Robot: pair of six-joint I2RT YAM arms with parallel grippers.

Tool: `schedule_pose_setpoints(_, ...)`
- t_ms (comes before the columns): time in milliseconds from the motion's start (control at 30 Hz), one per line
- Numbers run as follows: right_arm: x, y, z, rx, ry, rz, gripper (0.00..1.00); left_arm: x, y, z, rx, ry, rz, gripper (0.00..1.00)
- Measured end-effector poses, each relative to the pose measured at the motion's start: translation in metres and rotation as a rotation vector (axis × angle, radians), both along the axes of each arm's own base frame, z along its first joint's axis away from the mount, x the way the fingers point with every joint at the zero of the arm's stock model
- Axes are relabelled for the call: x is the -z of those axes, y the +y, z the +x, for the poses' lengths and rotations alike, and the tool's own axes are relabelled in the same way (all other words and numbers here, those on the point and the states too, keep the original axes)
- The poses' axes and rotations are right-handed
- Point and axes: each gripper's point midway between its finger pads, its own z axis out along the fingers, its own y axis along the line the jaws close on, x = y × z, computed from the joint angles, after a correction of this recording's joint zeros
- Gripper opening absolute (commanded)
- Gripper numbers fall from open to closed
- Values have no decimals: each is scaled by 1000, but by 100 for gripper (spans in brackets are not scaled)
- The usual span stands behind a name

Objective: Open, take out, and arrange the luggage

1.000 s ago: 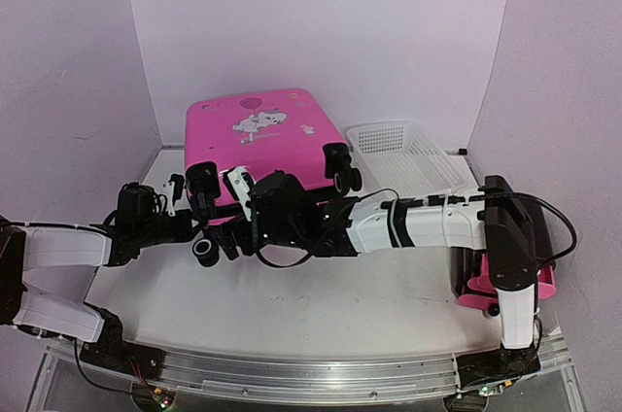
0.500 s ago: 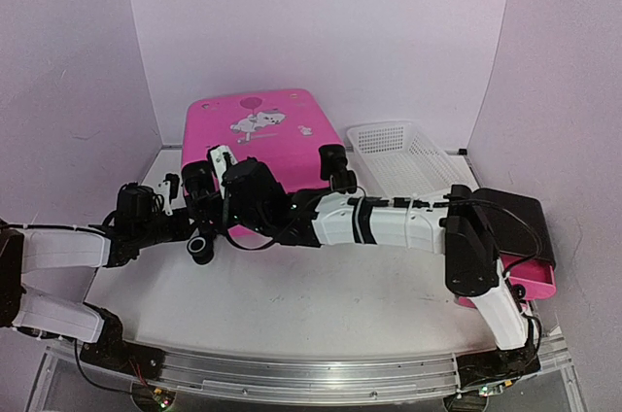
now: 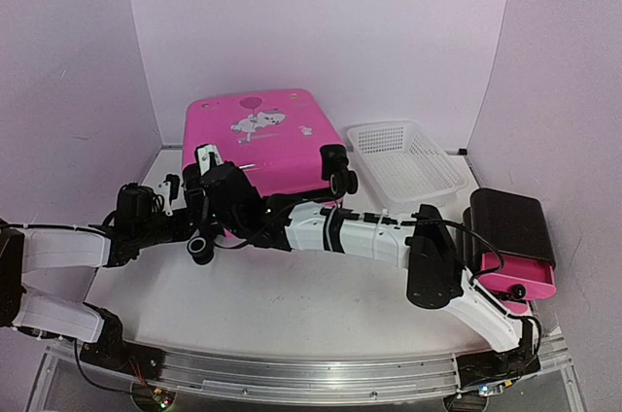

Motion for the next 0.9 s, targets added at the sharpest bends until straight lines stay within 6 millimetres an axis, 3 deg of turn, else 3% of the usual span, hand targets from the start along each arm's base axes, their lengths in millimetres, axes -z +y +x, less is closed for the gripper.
schedule_pose_setpoints(100, -7, -1, 2, 17, -6, 30, 27, 0, -1, -1, 4, 3, -1, 0)
schedule_pose_setpoints(233, -13, -4, 0, 36, -30, 35, 6, 0, 4, 0, -29, 9, 3, 0)
schedule_pose_setpoints(333, -21, -10, -2, 45, -42, 26, 0, 3, 17, 3, -93, 19, 27, 0)
schedule_pose_setpoints(433, -10, -14, 3, 48, -42, 2, 0, 4, 22, 5, -126, 29, 35, 0)
schedule_pose_setpoints(667, -8, -20, 6, -2, -39, -16, 50, 2, 23, 5, -121, 43, 45, 0)
schedule_pose_setpoints(900, 10, -42, -16, -186, 14, -124, 67, -3, 23, 4, -110, 34, 47, 0)
